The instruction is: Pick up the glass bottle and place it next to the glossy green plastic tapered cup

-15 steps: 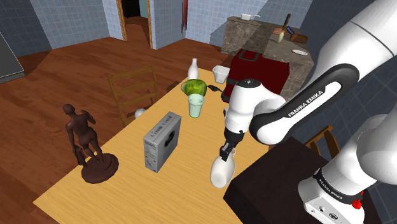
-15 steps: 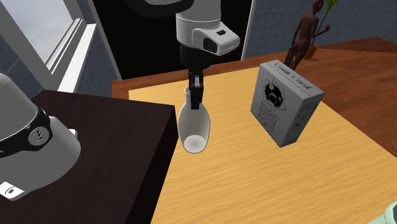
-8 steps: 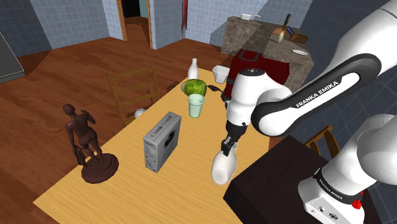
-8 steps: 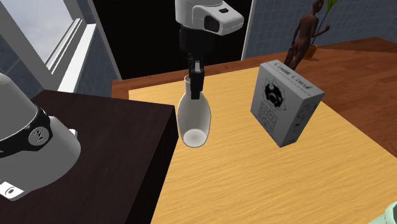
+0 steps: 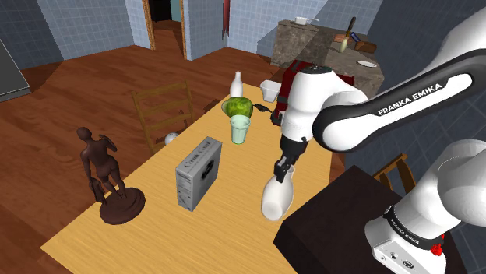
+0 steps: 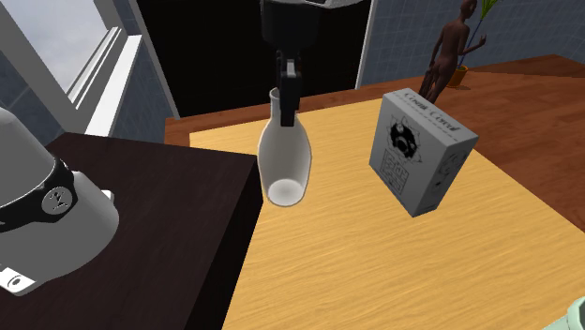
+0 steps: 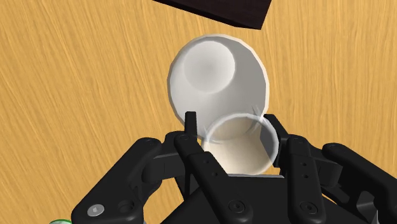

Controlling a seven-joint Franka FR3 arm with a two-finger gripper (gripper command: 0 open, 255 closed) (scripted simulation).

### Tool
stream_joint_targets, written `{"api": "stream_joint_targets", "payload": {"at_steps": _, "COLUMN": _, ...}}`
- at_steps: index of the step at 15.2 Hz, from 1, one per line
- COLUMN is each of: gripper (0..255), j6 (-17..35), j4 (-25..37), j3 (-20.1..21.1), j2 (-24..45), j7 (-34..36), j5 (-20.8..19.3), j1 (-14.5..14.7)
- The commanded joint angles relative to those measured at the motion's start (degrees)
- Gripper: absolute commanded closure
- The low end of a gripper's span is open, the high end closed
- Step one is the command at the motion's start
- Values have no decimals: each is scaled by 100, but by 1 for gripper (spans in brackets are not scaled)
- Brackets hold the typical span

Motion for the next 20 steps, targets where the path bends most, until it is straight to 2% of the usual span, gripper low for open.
{"api": "stream_joint_targets", "payload": {"at_steps": 1, "gripper": 255, "j6": -197, "j4": 49, "j3": -23, "j2": -150, "j7": -21, "j5": 39, "j1": 23}}
{"api": "stream_joint_targets", "payload": {"at_steps": 20, "gripper": 255, "j6": -1965, "j4": 820, "j3": -302, "j2": -1163, "j7": -128, "j5": 97, "j1": 87}}
